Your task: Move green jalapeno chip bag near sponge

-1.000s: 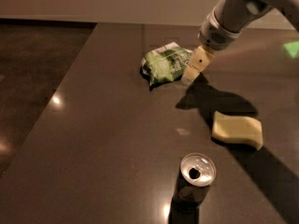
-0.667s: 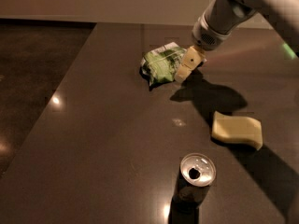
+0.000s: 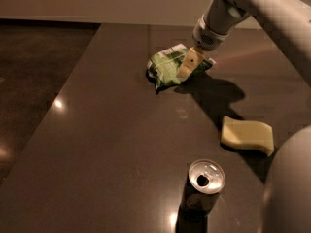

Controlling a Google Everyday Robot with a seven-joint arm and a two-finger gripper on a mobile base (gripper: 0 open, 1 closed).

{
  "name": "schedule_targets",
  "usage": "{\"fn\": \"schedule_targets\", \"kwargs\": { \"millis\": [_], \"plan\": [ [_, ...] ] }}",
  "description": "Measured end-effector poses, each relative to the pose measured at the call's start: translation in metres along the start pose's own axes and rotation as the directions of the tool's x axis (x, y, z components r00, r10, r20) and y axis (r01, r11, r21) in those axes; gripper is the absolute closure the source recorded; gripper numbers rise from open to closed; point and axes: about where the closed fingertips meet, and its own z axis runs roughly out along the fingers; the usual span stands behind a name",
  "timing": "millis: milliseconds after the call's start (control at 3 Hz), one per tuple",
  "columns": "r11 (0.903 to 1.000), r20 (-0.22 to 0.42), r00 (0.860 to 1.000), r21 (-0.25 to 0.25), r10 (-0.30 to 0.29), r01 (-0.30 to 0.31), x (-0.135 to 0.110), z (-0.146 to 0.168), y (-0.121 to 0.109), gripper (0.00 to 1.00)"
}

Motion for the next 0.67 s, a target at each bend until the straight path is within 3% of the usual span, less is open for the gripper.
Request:
{"fn": "schedule_targets", "kwargs": {
  "millis": [333,667],
  "plan": [
    [0.9998,-0.018,1.000,-0.019,-0.001,0.000,0.001,0.007,-0.002,0.46],
    [0.9997,-0.008,1.000,-0.025,-0.007,0.007,0.004,-0.006,0.006,0.77]
  ]
}}
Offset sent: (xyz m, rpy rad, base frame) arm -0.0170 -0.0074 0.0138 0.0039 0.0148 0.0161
